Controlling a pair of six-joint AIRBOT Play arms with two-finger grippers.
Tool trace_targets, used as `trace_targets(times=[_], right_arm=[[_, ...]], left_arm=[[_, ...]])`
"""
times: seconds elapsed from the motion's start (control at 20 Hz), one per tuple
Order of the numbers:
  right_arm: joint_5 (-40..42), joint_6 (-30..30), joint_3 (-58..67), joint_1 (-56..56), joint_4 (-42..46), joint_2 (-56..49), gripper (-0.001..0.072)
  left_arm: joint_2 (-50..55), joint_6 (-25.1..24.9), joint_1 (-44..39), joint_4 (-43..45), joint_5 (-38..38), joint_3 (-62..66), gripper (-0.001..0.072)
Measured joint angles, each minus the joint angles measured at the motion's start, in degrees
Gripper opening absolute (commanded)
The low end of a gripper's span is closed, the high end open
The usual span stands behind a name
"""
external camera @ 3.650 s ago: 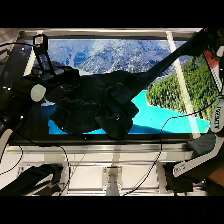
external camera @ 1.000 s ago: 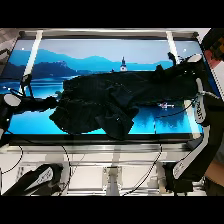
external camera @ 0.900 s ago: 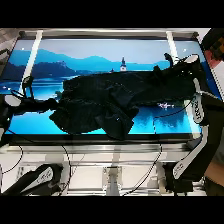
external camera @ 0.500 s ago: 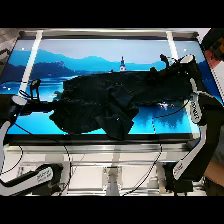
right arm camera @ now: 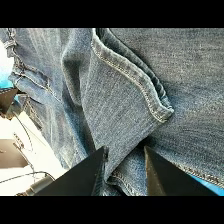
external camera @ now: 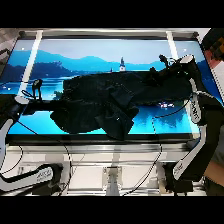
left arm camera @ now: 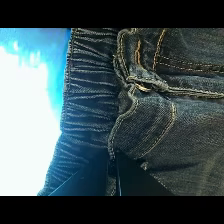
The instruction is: Fold the clothes and pants, and hang the long-sleeved shirts on hangers.
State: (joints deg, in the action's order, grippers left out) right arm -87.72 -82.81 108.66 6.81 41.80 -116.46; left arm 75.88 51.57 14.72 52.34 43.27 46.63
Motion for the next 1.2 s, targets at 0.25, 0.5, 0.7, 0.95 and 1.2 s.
trace_targets(times=[0.25,0.5,0.7,0.95,1.2], right_arm=[[-0.57,-0.04,-0.15,0.0,1.51,-0.04,0.0281],[-2.27,-1.62,-4.09,-1.14,2.67,-0.42,0.0353],[-2.38,-2.27,-8.61,-3.93,1.92,-0.63,0.0353],[-0.31,-2.49,-10.38,-8.7,0.28,-1.03,0.0353],[6.01,-2.51,-10.73,-13.35,0.61,-1.95,0.0236]], left_arm=[[-5.09,-2.14,0.02,1.07,-0.22,0.57,0.0023],[-10.73,-2.51,0.02,4.04,-0.48,1.03,0.0023],[-12.02,-2.49,0.02,4.74,-0.59,1.07,0.0024],[-12.44,-2.49,0.02,5.01,-0.61,1.07,0.0024],[-12.5,-2.49,0.02,5.03,-0.59,1.09,0.0024]])
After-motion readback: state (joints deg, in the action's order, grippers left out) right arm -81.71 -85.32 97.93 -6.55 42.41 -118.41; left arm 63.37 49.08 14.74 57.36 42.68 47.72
